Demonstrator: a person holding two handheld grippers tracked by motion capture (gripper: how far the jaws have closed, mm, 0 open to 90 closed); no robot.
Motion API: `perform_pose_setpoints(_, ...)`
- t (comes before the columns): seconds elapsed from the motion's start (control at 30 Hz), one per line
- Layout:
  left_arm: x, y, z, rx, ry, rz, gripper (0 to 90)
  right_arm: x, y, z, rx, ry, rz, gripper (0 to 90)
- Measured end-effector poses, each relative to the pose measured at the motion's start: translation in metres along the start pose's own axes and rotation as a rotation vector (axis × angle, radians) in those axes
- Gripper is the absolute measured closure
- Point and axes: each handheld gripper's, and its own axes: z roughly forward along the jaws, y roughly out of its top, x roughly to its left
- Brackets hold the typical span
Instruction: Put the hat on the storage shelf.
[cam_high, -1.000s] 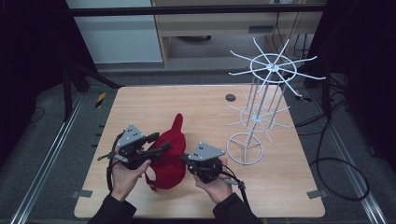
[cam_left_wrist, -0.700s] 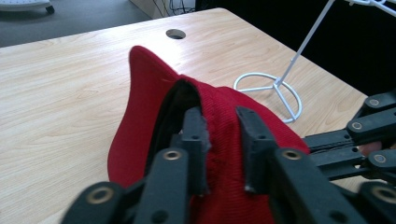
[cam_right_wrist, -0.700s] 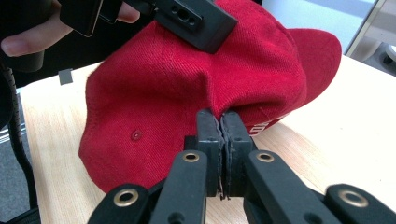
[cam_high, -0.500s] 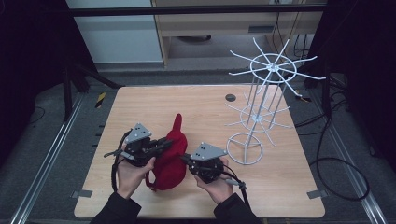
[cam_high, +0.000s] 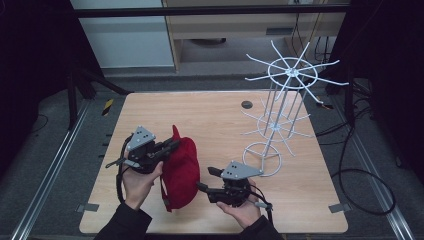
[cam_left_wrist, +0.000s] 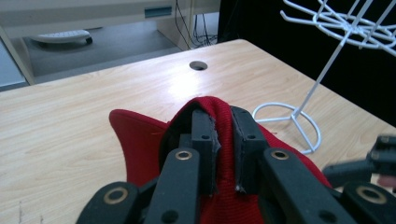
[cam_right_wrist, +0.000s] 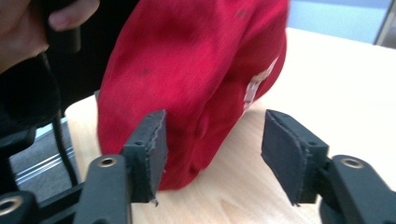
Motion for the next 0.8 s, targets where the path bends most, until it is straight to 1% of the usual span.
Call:
perform_pose_setpoints(0.03, -0.001, 0.002, 0.000, -0.012, 0.010, -0.004, 81.2, 0.001, -0.002, 0.001, 0.003, 0.010, 0.005, 39.2)
perform_pose_setpoints(0.07, -0.001, 0.002, 0.000, -0.012, 0.010, -0.004, 81.2, 0.001, -0.003, 0.002, 0.007, 0.021, 0.012, 39.3)
perform_pose_setpoints(0.1, -0.001, 0.003, 0.001, -0.025, 0.005, -0.014, 81.2, 0.001, -0.005, 0.004, 0.006, 0.032, 0.019, 40.0)
perform_pose_setpoints(0.13, -0.001, 0.003, 0.001, -0.025, 0.005, -0.014, 81.2, 0.001, -0.005, 0.004, 0.006, 0.032, 0.019, 40.0)
perform_pose_setpoints(0.17, -0.003, 0.005, 0.003, -0.030, -0.001, -0.017, 81.2, 0.003, -0.007, 0.009, 0.016, 0.038, 0.014, 42.9)
perform_pose_setpoints(0.2, -0.003, 0.005, 0.003, -0.030, -0.001, -0.017, 81.1, 0.003, -0.007, 0.009, 0.016, 0.038, 0.014, 42.9)
perform_pose_setpoints(0.23, -0.005, 0.007, 0.006, -0.032, -0.010, -0.020, 81.1, 0.003, -0.008, 0.015, 0.019, 0.022, 0.000, 55.4)
perform_pose_setpoints(0.27, -0.005, 0.007, 0.006, -0.032, -0.010, -0.020, 81.1, 0.003, -0.008, 0.015, 0.019, 0.022, 0.000, 55.4)
perform_pose_setpoints(0.3, -0.006, 0.008, 0.007, -0.034, -0.013, -0.017, 81.1, 0.000, -0.009, 0.020, 0.024, 0.006, 0.007, 71.6)
perform_pose_setpoints(0.33, -0.008, 0.008, 0.007, -0.036, -0.016, -0.015, 81.1, 0.000, -0.009, 0.020, 0.024, 0.006, 0.007, 71.6)
perform_pose_setpoints(0.37, -0.010, 0.009, 0.007, -0.040, -0.020, -0.011, 81.1, -0.003, -0.009, 0.021, 0.028, -0.016, 0.015, 81.3)
perform_pose_setpoints(0.4, -0.010, 0.009, 0.007, -0.040, -0.020, -0.011, 81.1, -0.003, -0.009, 0.021, 0.028, -0.016, 0.015, 81.3)
perform_pose_setpoints(0.43, -0.009, 0.008, 0.006, -0.042, -0.024, -0.008, 81.1, -0.005, -0.009, 0.021, 0.024, -0.027, 0.015, 83.6)
perform_pose_setpoints(0.47, -0.009, 0.008, 0.005, -0.044, -0.025, -0.009, 81.0, -0.006, -0.008, 0.018, 0.028, -0.059, 0.007, 85.5)
perform_pose_setpoints(0.5, -0.008, 0.006, 0.003, -0.049, -0.023, -0.012, 80.9, -0.007, -0.005, 0.014, 0.029, -0.105, -0.019, 85.9)
perform_pose_setpoints(0.53, -0.005, 0.002, -0.001, -0.059, -0.030, -0.025, 80.9, -0.008, -0.002, 0.010, 0.030, -0.132, -0.033, 85.9)
perform_pose_setpoints(0.57, -0.005, 0.002, -0.001, -0.059, -0.030, -0.025, 80.8, -0.008, -0.002, 0.010, 0.030, -0.132, -0.033, 85.9)
perform_pose_setpoints(0.6, -0.003, -0.002, -0.004, -0.061, -0.030, -0.031, 80.8, -0.009, 0.000, 0.007, 0.025, -0.151, -0.041, 85.9)
perform_pose_setpoints(0.63, 0.000, -0.006, -0.006, -0.059, -0.029, -0.036, 80.6, -0.011, 0.007, 0.002, 0.024, -0.188, -0.072, 85.9)
perform_pose_setpoints(0.67, 0.002, -0.010, -0.008, -0.055, -0.028, -0.041, 80.6, -0.011, 0.007, 0.002, 0.024, -0.188, -0.072, 85.9)
perform_pose_setpoints(0.7, 0.004, -0.016, -0.009, -0.051, -0.027, -0.048, 80.4, -0.009, 0.013, -0.001, 0.036, -0.213, -0.107, 85.7)
perform_pose_setpoints(0.73, 0.007, -0.022, -0.011, -0.050, -0.034, -0.055, 80.4, -0.009, 0.013, -0.001, 0.036, -0.213, -0.107, 85.7)
perform_pose_setpoints(0.77, 0.009, -0.029, -0.013, -0.050, -0.037, -0.069, 80.2, -0.007, 0.019, 0.000, 0.047, -0.217, -0.136, 85.2)
perform_pose_setpoints(0.8, 0.012, -0.035, -0.016, -0.050, -0.038, -0.080, 80.2, -0.007, 0.019, 0.000, 0.047, -0.217, -0.136, 85.2)
